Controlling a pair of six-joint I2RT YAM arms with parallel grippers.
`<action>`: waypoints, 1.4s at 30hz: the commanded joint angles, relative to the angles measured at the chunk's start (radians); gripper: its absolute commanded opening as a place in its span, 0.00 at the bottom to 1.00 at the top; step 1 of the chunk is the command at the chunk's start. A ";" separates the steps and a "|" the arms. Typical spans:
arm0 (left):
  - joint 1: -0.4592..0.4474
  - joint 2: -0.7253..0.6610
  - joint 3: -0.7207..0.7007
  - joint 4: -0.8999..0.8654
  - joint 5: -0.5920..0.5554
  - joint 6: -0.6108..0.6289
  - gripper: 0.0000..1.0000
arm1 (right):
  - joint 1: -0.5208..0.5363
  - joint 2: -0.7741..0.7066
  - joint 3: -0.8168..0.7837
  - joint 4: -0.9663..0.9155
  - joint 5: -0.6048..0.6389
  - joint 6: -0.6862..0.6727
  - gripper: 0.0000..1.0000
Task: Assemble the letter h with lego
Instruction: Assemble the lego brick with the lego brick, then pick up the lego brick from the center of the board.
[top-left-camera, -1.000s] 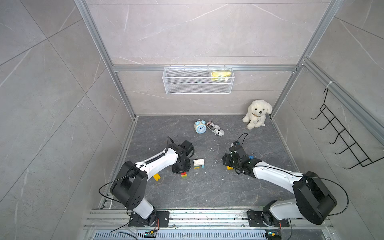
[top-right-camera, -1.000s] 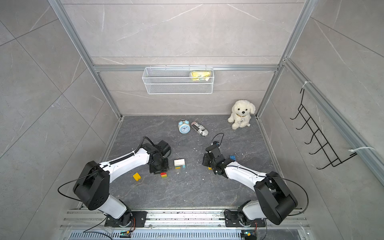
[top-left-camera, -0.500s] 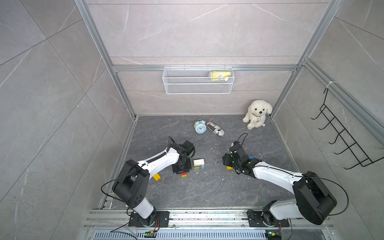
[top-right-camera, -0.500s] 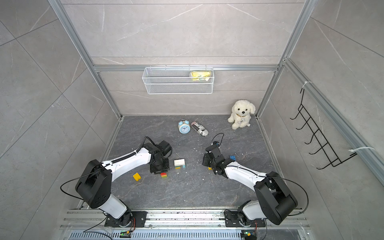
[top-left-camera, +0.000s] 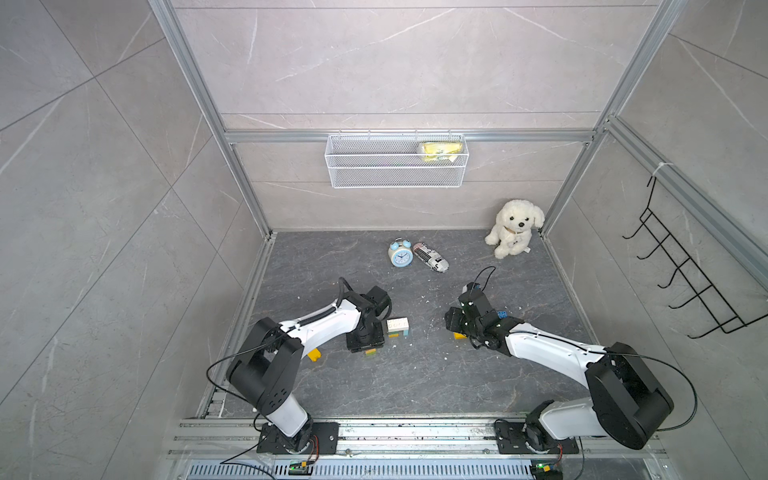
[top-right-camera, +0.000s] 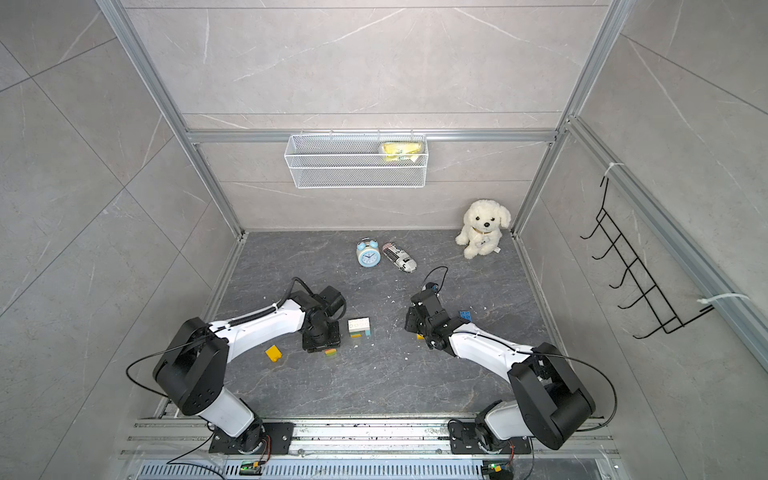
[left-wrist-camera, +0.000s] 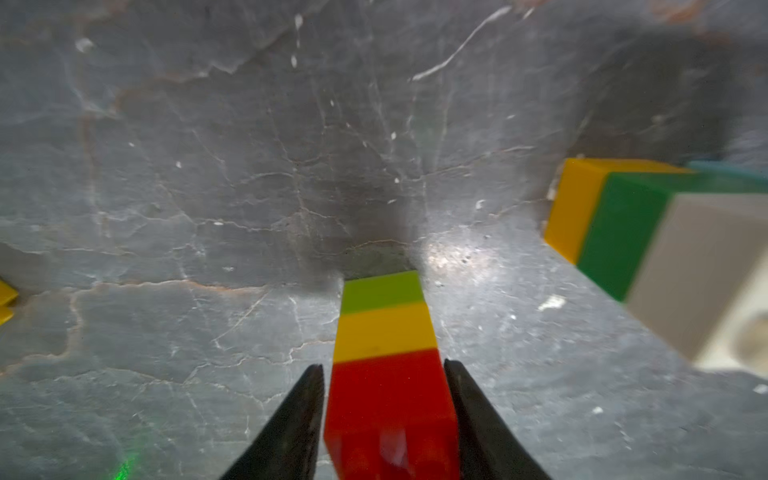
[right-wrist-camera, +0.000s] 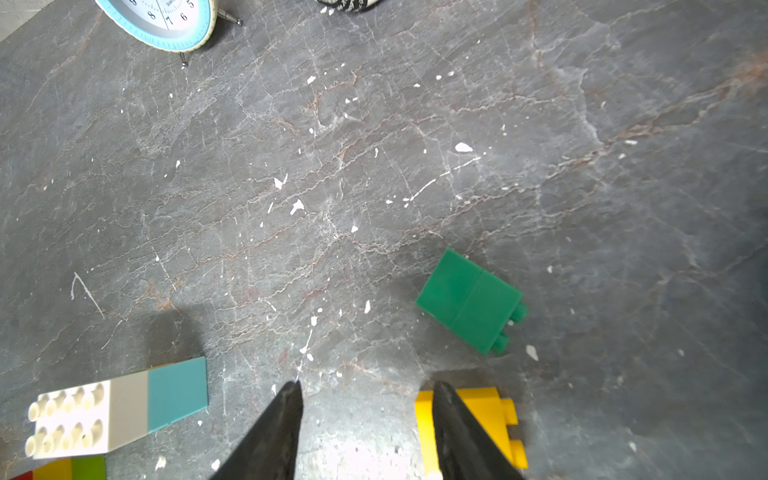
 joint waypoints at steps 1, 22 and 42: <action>-0.006 -0.018 0.023 -0.023 0.014 0.000 0.53 | -0.004 0.005 0.019 -0.018 0.006 -0.013 0.54; -0.006 0.027 0.070 -0.054 -0.022 0.005 0.18 | -0.005 -0.004 0.017 -0.020 0.004 -0.013 0.54; -0.046 0.118 0.511 -0.293 -0.010 0.031 0.10 | -0.005 0.002 0.017 -0.014 -0.008 -0.012 0.54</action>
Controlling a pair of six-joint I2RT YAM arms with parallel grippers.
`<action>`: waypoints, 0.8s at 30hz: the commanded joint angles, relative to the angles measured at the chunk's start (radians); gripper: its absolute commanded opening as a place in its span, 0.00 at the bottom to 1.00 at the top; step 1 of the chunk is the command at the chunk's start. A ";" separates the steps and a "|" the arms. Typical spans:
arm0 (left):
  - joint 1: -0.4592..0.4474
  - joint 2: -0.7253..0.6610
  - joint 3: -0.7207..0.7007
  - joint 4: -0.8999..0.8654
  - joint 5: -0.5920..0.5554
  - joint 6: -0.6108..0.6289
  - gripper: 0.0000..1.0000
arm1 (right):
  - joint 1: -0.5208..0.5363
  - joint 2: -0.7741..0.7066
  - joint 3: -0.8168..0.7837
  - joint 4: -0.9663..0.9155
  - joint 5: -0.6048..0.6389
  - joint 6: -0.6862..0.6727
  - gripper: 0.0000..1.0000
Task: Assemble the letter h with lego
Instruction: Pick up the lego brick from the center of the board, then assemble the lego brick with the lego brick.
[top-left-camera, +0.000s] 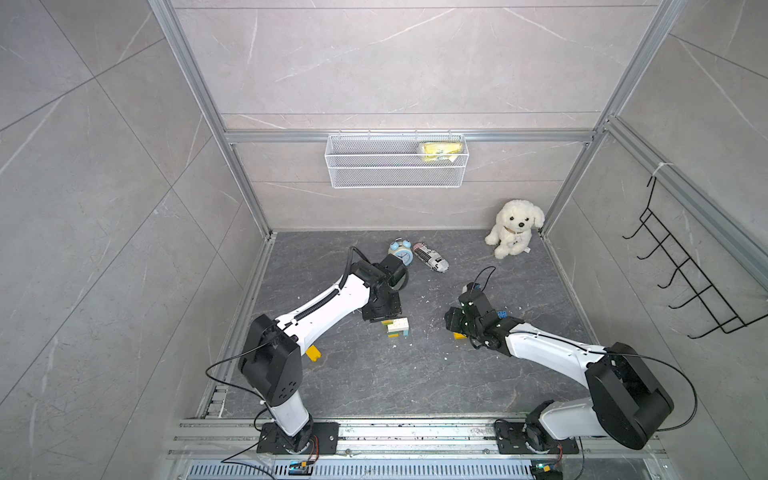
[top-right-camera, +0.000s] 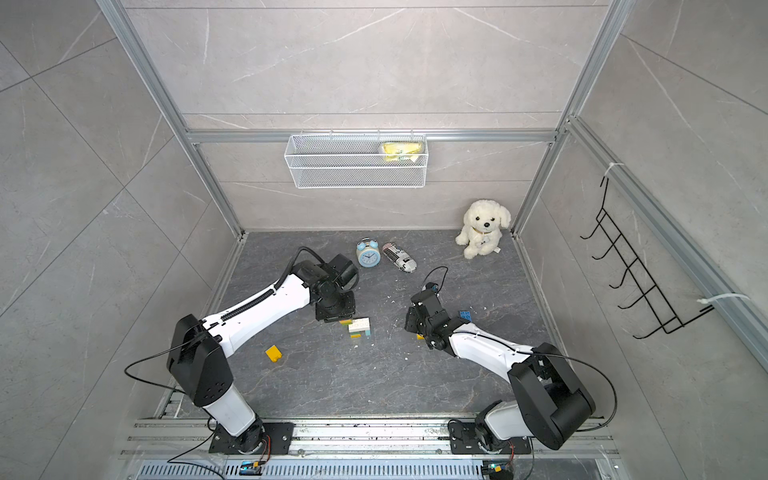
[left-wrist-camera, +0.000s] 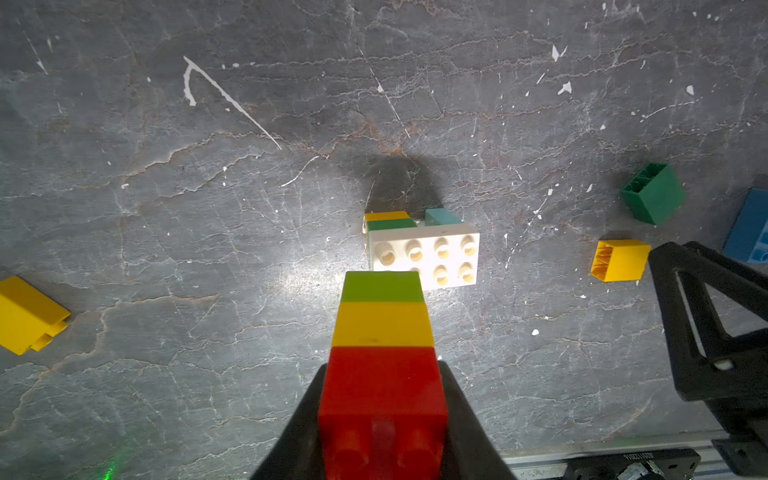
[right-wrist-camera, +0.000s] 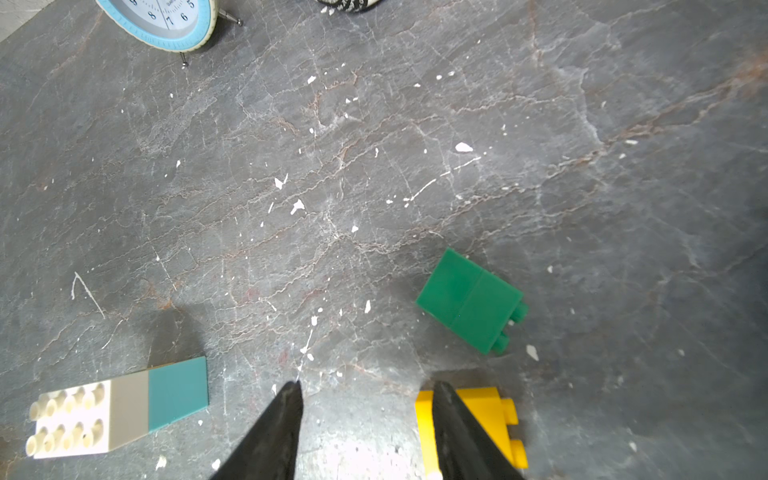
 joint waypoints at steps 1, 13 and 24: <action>-0.008 0.046 0.057 -0.073 0.015 0.021 0.09 | -0.005 0.002 0.018 -0.013 -0.009 -0.012 0.54; -0.024 0.127 0.144 -0.106 0.023 0.024 0.09 | -0.005 -0.003 0.018 -0.012 -0.017 -0.010 0.54; -0.033 0.150 0.137 -0.111 0.007 0.016 0.09 | -0.005 -0.006 0.017 -0.014 -0.016 -0.010 0.54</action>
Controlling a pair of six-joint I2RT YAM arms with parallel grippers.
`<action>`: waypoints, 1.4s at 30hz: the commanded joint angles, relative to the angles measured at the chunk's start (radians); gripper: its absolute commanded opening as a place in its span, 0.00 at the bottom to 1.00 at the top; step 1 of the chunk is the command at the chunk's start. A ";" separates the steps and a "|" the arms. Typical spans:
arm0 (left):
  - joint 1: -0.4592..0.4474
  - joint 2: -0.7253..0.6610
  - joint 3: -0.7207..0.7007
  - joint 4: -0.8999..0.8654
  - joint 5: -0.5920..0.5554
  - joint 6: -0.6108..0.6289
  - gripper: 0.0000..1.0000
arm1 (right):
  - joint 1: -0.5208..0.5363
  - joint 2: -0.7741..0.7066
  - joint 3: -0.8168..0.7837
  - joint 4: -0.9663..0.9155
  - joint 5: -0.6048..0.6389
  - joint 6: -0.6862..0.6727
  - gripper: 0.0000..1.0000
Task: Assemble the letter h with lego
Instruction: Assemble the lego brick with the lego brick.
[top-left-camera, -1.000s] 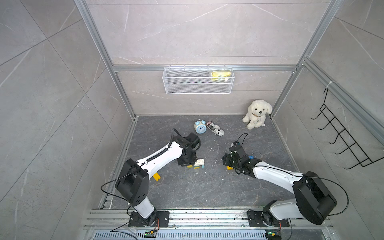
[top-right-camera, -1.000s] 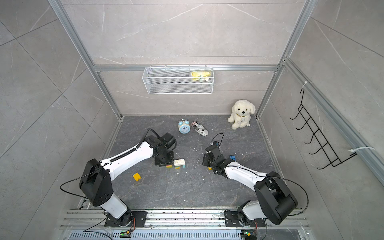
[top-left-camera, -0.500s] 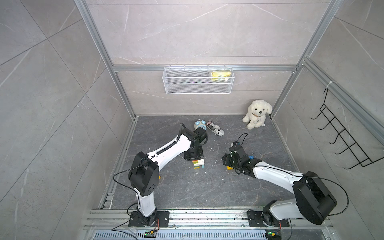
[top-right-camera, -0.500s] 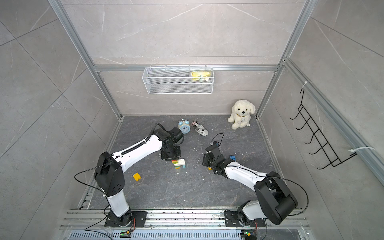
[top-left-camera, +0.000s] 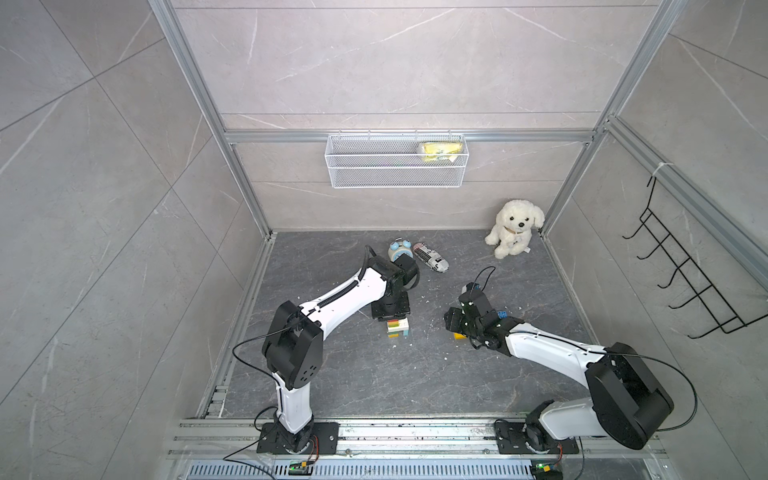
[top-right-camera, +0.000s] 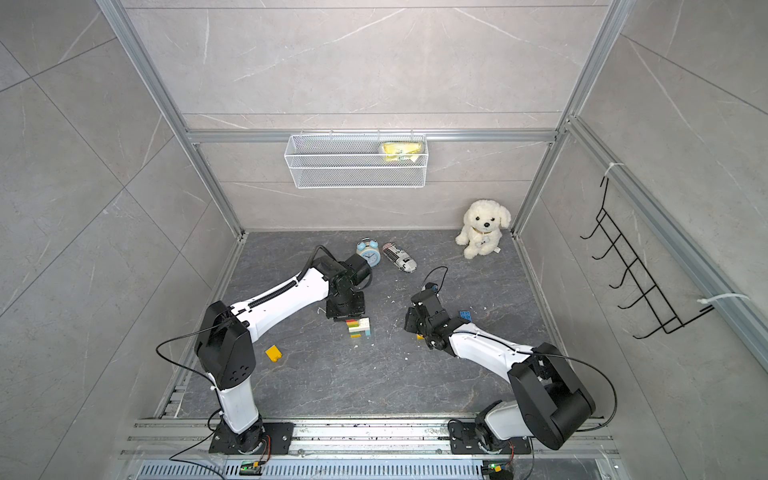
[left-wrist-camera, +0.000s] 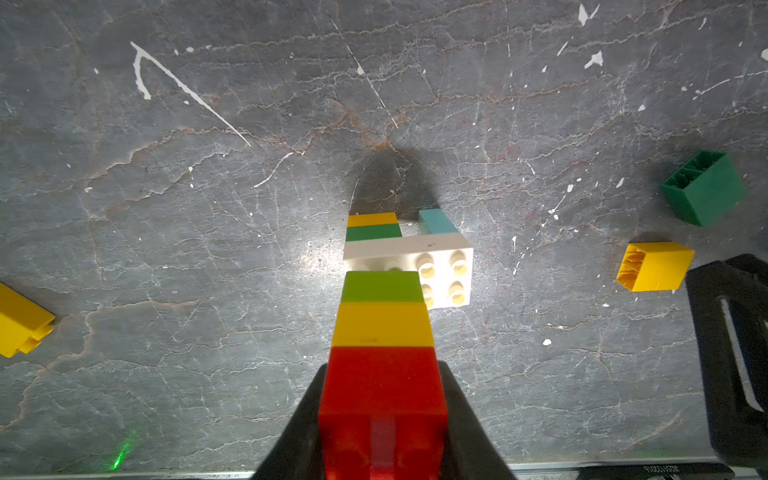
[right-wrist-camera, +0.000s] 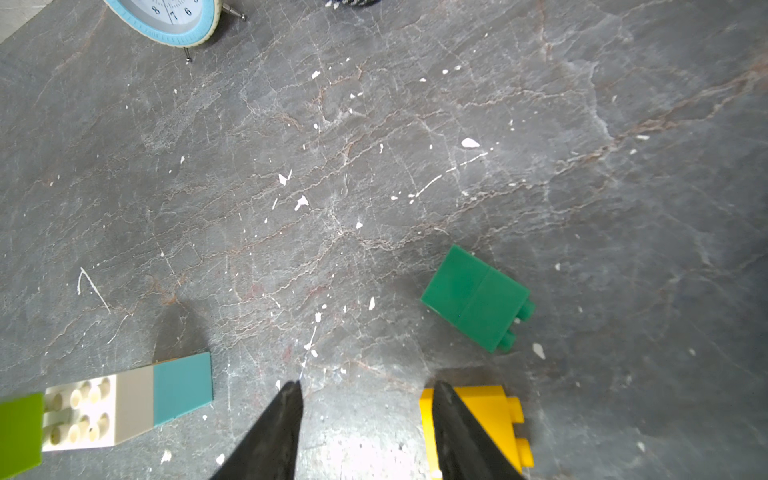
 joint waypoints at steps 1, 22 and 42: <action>-0.006 0.021 0.023 -0.044 0.006 0.016 0.09 | -0.004 -0.006 0.016 -0.014 -0.003 -0.010 0.54; -0.011 0.105 0.034 -0.053 -0.004 -0.030 0.09 | -0.004 -0.014 0.015 -0.014 -0.005 -0.008 0.54; -0.011 0.073 0.066 -0.033 -0.004 0.018 0.42 | -0.004 -0.038 0.004 -0.005 -0.003 -0.014 0.55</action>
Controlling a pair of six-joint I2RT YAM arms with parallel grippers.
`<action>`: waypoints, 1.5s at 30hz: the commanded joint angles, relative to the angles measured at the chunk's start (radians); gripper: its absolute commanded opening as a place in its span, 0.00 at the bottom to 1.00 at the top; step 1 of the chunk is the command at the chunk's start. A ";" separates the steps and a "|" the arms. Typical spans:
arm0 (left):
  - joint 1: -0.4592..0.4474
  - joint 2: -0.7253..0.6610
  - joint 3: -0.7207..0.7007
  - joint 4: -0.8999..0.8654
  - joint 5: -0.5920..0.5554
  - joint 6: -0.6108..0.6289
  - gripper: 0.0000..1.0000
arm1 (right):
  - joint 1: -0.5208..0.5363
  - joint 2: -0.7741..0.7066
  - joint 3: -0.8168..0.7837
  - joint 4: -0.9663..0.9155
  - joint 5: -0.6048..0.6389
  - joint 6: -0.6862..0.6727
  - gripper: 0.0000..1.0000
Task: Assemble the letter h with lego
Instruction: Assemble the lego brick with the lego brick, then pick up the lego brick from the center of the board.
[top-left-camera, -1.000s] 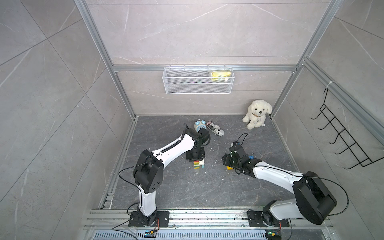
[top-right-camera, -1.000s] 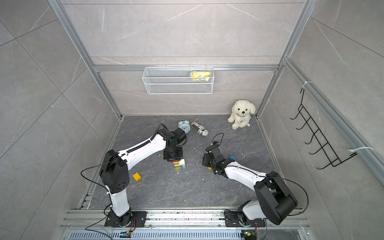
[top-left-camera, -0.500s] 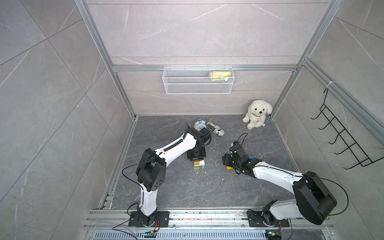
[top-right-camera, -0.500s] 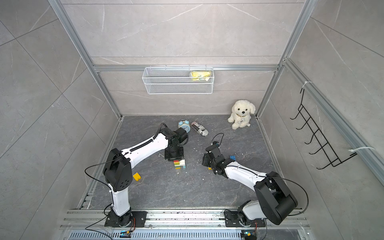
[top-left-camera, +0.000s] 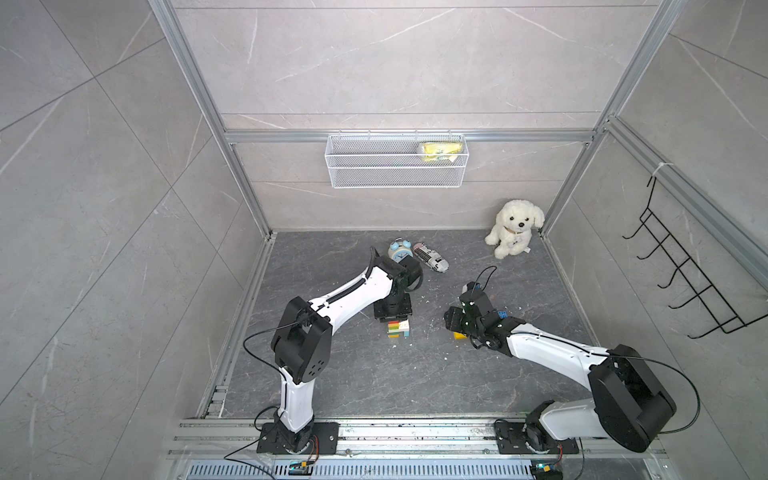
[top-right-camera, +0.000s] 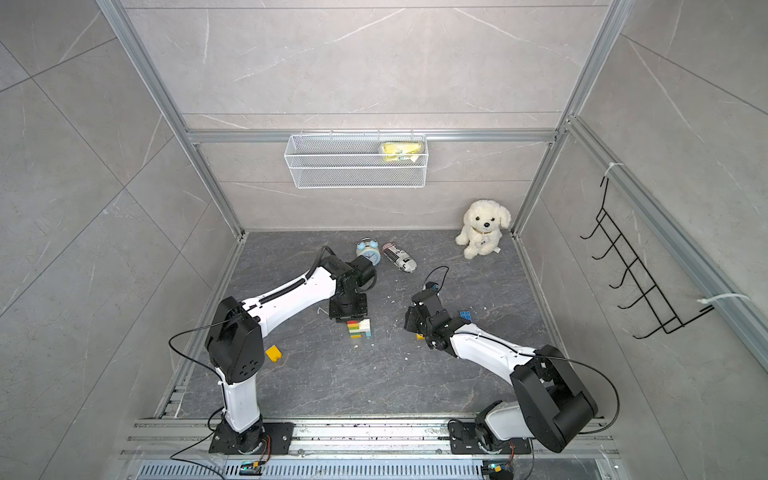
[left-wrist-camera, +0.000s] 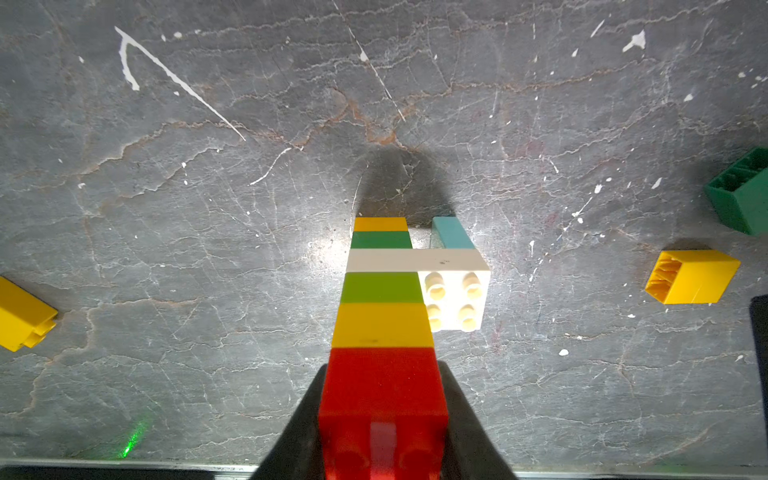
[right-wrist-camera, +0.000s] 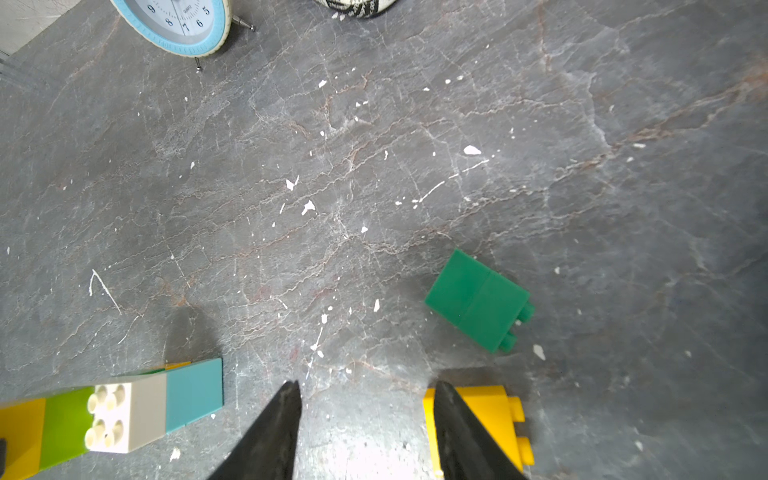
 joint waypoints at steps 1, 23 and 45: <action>-0.004 0.001 0.037 -0.011 -0.006 0.028 0.46 | -0.004 -0.023 0.004 -0.004 -0.004 -0.015 0.58; -0.006 -0.723 -0.735 0.624 -0.261 0.156 0.99 | -0.004 0.167 -0.422 1.278 -0.296 -0.222 1.00; -0.006 -1.089 -1.125 0.881 -0.504 0.195 1.00 | 0.011 0.312 -0.020 0.568 -0.819 -0.787 0.87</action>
